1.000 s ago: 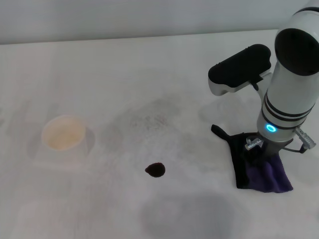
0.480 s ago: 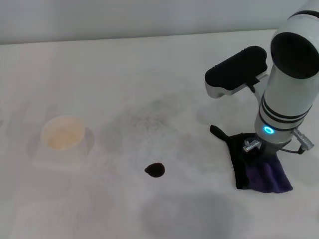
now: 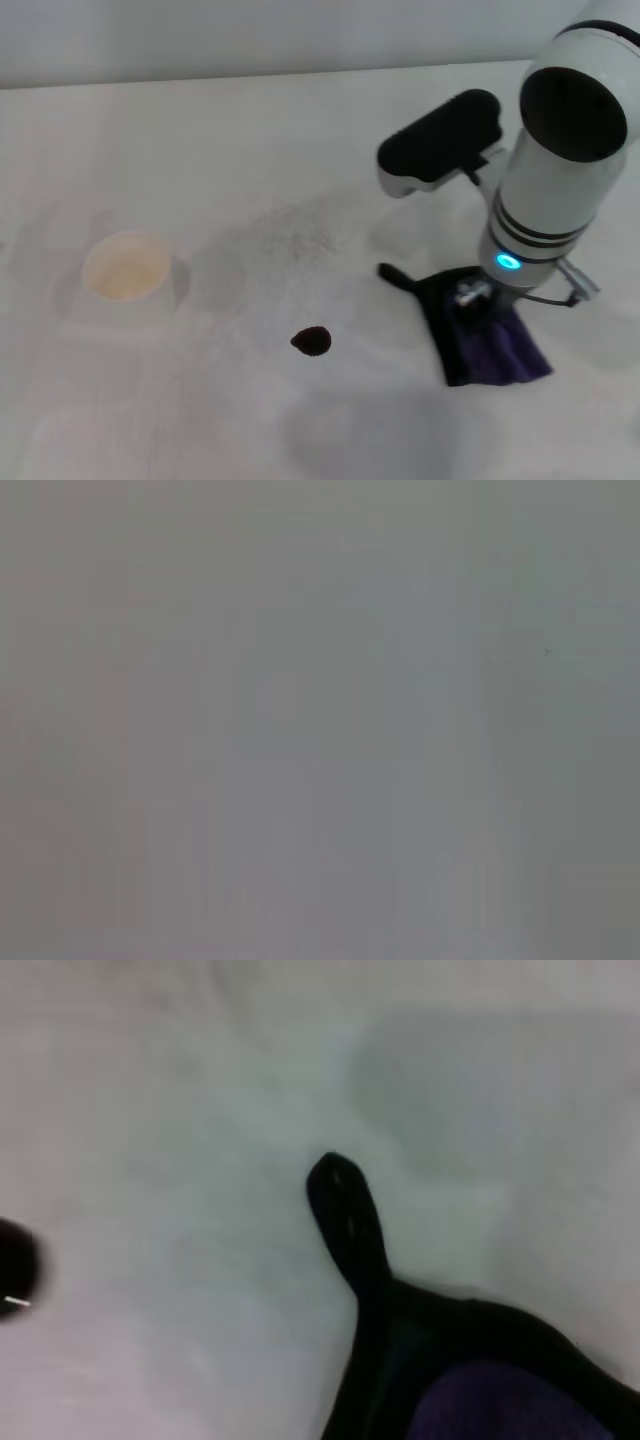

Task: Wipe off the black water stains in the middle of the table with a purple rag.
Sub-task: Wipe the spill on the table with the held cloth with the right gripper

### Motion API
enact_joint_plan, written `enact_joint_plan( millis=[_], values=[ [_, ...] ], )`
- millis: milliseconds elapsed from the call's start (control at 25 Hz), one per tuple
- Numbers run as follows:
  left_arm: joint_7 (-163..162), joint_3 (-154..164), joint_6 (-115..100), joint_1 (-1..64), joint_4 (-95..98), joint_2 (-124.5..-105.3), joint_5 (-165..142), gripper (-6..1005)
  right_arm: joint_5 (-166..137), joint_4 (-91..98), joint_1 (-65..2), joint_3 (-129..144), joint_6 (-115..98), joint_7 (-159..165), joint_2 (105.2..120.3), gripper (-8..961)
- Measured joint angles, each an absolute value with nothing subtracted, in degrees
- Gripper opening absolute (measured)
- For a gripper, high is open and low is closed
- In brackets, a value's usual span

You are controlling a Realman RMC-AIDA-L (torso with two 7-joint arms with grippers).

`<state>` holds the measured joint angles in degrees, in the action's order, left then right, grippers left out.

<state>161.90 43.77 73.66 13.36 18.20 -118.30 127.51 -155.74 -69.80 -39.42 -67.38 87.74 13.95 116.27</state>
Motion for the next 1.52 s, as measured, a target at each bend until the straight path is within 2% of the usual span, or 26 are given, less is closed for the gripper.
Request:
enact_joint_plan(
  millis=[320,800,1200,1520],
  values=[
    [161.89,43.77,73.66,13.54,18.16,-118.3,127.53,846,-149.53,-68.34,-45.42,-62.09,80.44,13.01,116.26,66],
    [161.89,43.77,73.65,13.74,17.91,-118.56,127.36,846,-129.14,-56.31,-58.1,-51.93,64.55,2.98,116.22,65],
    [161.89,43.77,73.65,13.99,17.63,-118.73,127.53,846,-117.35,-54.14,-60.58,-49.27,63.99,-6.81,116.19,66],
    [161.89,43.77,73.63,14.23,17.64,-118.74,127.53,846,-123.13,-50.48,-61.81,-48.67,62.07,-3.5,116.19,66]
  ],
)
